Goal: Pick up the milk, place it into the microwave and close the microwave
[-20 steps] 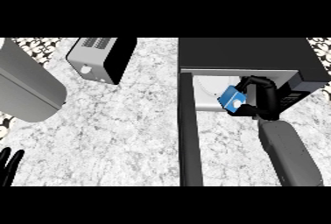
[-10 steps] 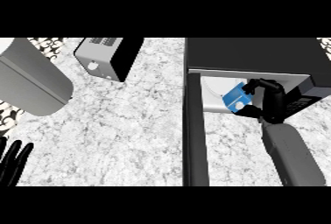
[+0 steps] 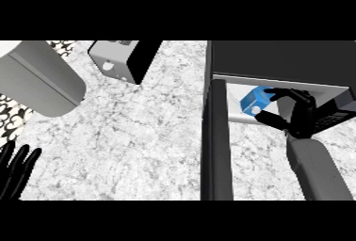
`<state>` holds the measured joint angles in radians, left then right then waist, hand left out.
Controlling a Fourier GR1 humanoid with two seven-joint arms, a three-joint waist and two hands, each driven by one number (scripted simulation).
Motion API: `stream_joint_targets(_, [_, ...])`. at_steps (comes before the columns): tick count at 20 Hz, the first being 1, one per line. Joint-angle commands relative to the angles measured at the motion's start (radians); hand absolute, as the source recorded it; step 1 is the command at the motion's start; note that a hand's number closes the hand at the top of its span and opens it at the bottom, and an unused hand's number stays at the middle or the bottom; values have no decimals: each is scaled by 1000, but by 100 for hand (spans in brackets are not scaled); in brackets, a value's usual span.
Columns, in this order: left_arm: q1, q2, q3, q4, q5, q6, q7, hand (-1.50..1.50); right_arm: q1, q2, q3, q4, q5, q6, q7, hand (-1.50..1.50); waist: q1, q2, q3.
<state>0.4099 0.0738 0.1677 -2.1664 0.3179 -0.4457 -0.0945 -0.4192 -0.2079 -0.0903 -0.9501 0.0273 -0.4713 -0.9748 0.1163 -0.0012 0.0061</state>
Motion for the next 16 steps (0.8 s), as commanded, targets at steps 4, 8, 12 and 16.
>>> stream_joint_targets(4, [-41, 11, -17, 4, -35, 1, 6, -150, -128, -30, -36, 165, 93, -169, 172, -150, 69, 64, -8])
stream_joint_targets(8, [-51, 14, -32, 15, -44, -9, 6, -150, -89, -10, -46, 154, 77, -122, 190, -150, 85, 73, -8])
stream_joint_targets(12, [-51, 11, -55, 23, -56, -15, 16, -150, -75, 7, -27, 148, 51, -50, 210, -150, 96, 65, -7])
stream_joint_targets(16, [-70, 13, -65, 20, -61, -16, 17, -150, -75, 26, -26, 146, 36, -38, 199, -150, 109, 65, -5])
